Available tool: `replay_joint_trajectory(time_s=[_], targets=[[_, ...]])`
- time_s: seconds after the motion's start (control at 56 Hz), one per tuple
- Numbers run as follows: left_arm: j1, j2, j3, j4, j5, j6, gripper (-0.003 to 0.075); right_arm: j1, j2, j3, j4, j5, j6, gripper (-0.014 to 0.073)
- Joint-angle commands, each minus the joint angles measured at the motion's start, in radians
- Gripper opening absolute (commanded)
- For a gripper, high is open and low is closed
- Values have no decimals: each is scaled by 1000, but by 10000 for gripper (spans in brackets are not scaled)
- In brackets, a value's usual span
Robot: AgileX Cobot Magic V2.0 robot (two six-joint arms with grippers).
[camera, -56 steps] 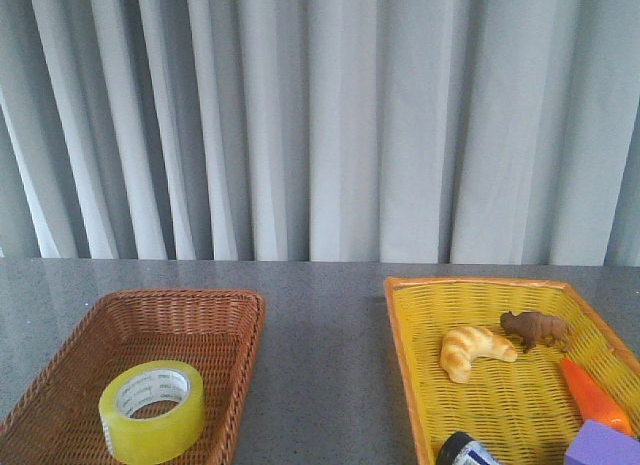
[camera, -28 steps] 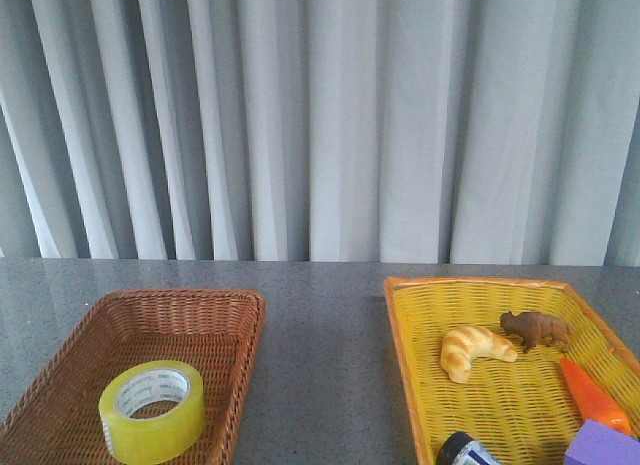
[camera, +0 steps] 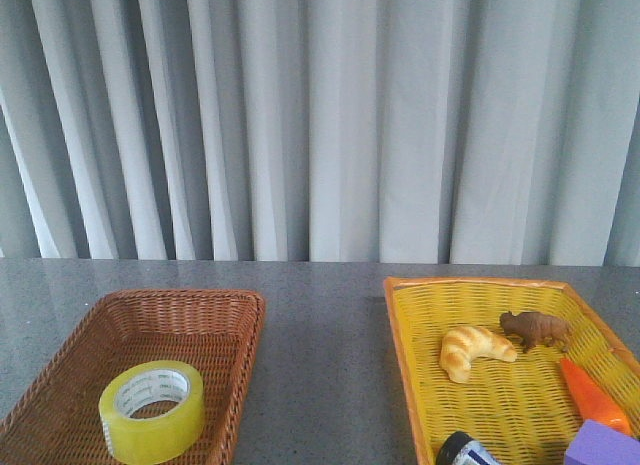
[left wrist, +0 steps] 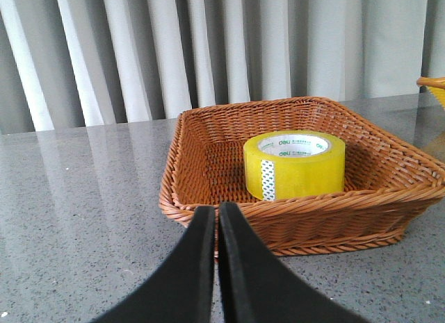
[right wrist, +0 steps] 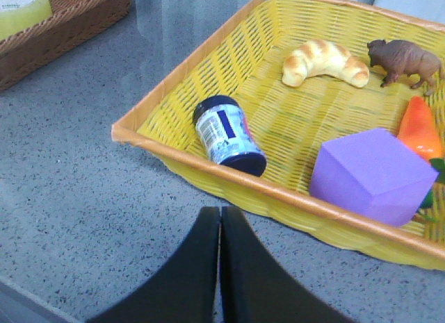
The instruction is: Transfer tape with both arms
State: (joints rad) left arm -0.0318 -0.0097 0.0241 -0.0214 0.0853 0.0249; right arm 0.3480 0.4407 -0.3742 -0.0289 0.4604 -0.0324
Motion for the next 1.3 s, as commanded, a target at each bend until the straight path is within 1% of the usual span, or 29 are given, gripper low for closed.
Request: replay_joint_trajectory(time_s=[0.0,0.125,0.25,0.34,0.411,0.518,0.786,1.037,1.287], targets=[[0,-17,-9,-10,-65,-8,-5,-8,-17,56,-2,-178,-8,-4],[0,-17,-9,-10,-65,-8,-5,-43,-94,208,44,-417,0,-4],[0,-17,-9,-10,-65,-8,-5,-118,-185,354,46,-662,1,-4],[0,-17,-9,-10,-65,-8,-5,-181,-241,407,101,-734,3,-4],[0,-17,-9,-10,-65,-8,-5,-232,-271,403,140,-690,-7,-4],[0,-17,-9,-10,-65,-8,-5,-300,-311,403,138,-667,-14,-4],[0,-17,-9,-10,-65,-8,-5,-424,-465,405,139,-612,-18,-4],[0,-17,-9,-10,-65,-8,-5,-428,-460,405,143,-477,26,-4],[0,-17,-9,-10,-65,-8,-5,-428,-460,404,146,-518,26,-4]])
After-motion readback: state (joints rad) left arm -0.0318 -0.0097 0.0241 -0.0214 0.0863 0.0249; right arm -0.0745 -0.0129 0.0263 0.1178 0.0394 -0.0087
